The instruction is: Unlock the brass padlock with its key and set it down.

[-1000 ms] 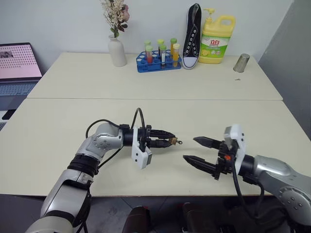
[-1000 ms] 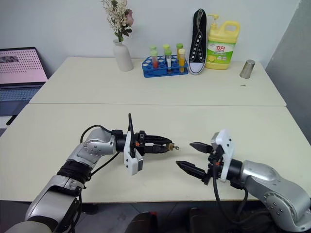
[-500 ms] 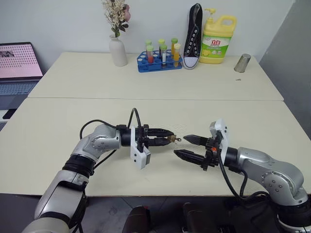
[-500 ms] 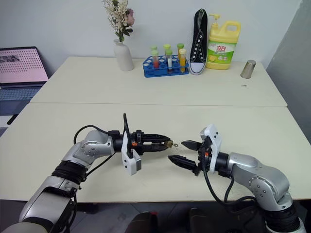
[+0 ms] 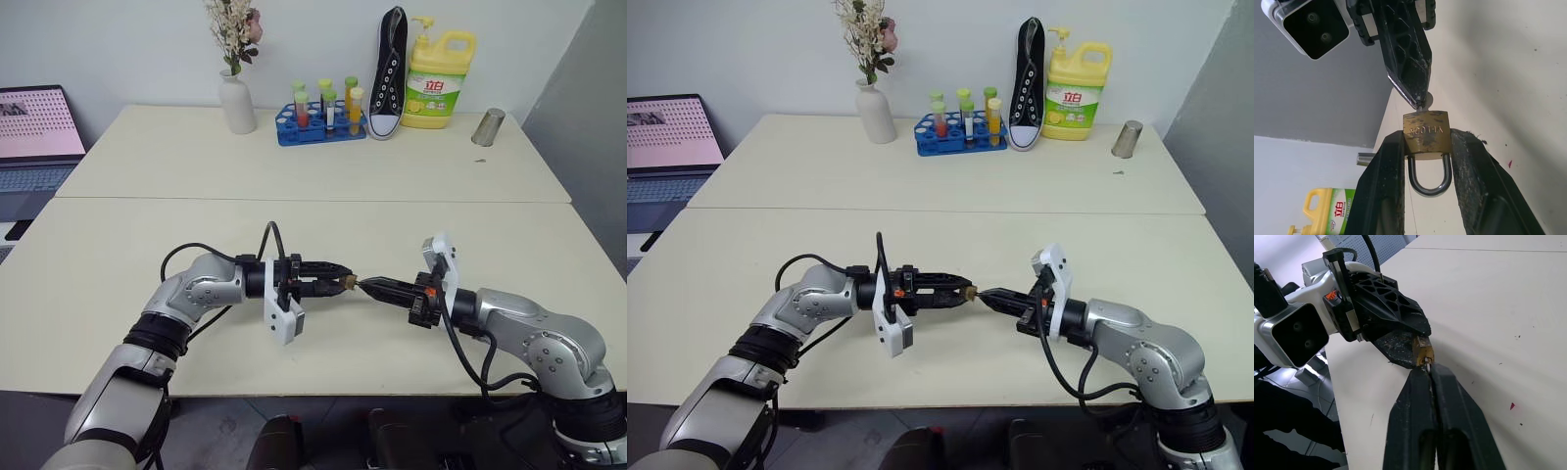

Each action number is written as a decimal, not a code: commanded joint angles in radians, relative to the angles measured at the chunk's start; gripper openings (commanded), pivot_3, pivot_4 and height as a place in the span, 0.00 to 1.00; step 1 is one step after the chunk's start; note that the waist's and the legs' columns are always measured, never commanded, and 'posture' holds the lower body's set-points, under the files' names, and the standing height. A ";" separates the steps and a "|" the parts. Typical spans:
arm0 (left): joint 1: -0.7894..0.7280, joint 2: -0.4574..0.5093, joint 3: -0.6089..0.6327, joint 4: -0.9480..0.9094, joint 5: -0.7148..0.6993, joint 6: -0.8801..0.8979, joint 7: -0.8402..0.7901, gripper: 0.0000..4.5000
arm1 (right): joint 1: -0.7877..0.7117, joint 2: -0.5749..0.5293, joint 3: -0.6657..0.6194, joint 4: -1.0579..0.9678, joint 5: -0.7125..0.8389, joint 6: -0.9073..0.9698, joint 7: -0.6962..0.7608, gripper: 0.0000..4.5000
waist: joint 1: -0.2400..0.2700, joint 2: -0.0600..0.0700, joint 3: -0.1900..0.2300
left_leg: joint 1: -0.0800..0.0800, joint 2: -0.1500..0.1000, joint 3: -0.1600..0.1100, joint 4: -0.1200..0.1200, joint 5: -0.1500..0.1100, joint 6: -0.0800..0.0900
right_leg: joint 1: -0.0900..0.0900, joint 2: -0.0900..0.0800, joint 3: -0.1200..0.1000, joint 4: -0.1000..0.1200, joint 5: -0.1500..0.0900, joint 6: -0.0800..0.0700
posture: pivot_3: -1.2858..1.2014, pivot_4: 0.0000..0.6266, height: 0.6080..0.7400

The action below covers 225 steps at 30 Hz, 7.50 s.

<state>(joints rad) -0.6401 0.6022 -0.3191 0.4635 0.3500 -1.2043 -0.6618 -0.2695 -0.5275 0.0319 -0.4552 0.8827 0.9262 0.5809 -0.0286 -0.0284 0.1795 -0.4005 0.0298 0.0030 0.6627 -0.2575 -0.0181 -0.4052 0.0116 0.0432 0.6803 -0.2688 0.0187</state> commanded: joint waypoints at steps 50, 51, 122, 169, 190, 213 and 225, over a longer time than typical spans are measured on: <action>0.054 0.037 -0.002 -0.087 0.148 0.016 0.196 0.21 | -0.286 0.035 -0.132 0.349 0.627 0.560 -0.419 0.00 | -0.001 0.000 0.000 | -0.001 0.000 0.000 -0.001 0.000 0.000 | -0.001 -0.004 0.000 0.000 0.003 -0.004 | 0.52 0.24 1.00; 0.055 0.038 -0.002 -0.083 0.145 0.019 0.196 0.21 | -0.278 0.034 -0.127 0.322 0.612 0.548 -0.403 0.04 | -0.001 0.000 0.000 | -0.001 0.000 0.000 -0.001 0.000 0.000 | -0.001 -0.004 0.000 0.000 0.003 -0.004 | 0.52 0.24 1.00; 0.082 0.065 -0.071 -0.089 -0.147 0.067 0.089 0.71 | -0.162 0.062 0.075 0.111 -0.122 0.010 0.096 0.03 | -0.001 0.000 0.000 | -0.001 0.000 0.000 -0.001 0.000 0.000 | -0.001 -0.004 -0.002 0.000 0.002 -0.004 | 0.52 0.24 1.00; 0.126 -0.075 0.129 -0.423 -0.853 1.497 -0.476 0.00 | -0.135 -0.016 0.040 0.027 -0.172 -0.085 0.192 0.03 | -0.001 0.000 0.001 | -0.001 0.000 -0.001 0.000 0.000 0.000 | -0.001 0.001 0.000 0.000 0.000 0.000 | 0.52 0.24 1.00; 0.152 -0.044 0.211 -0.572 -0.974 1.737 -0.523 0.00 | -0.126 -0.031 0.056 0.039 -0.202 -0.102 0.203 0.03 | -0.001 0.000 0.001 | -0.001 0.000 -0.001 0.000 0.000 0.000 | -0.001 0.001 0.000 0.000 0.000 0.000 | 0.52 0.24 1.00; 0.120 -0.067 0.247 -0.598 -0.984 1.789 -0.452 0.00 | -0.119 -0.029 0.064 0.042 -0.232 -0.111 0.226 0.03 | -0.001 0.000 0.001 | -0.001 0.000 -0.001 0.000 0.000 0.000 | -0.001 0.001 0.000 0.000 0.000 0.000 | 0.52 0.24 1.00; 0.167 0.096 0.171 -0.507 -0.611 1.205 -0.585 0.13 | -0.121 -0.030 0.055 0.067 -0.210 -0.032 0.206 0.03 | -0.001 0.000 0.001 | 0.000 0.000 0.000 -0.001 0.000 0.000 | -0.001 0.000 0.001 -0.001 -0.001 0.000 | 0.52 0.24 1.00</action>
<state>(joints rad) -0.4817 0.6841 -0.1333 -0.0449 -0.3009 0.0904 -1.2173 -0.3787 -0.5535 0.1024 -0.3825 0.6507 0.8792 0.7915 -0.0291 -0.0284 0.1801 -0.4010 0.0294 0.0034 0.6618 -0.2576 -0.0180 -0.4065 0.0116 0.0439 0.6793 -0.2693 0.0186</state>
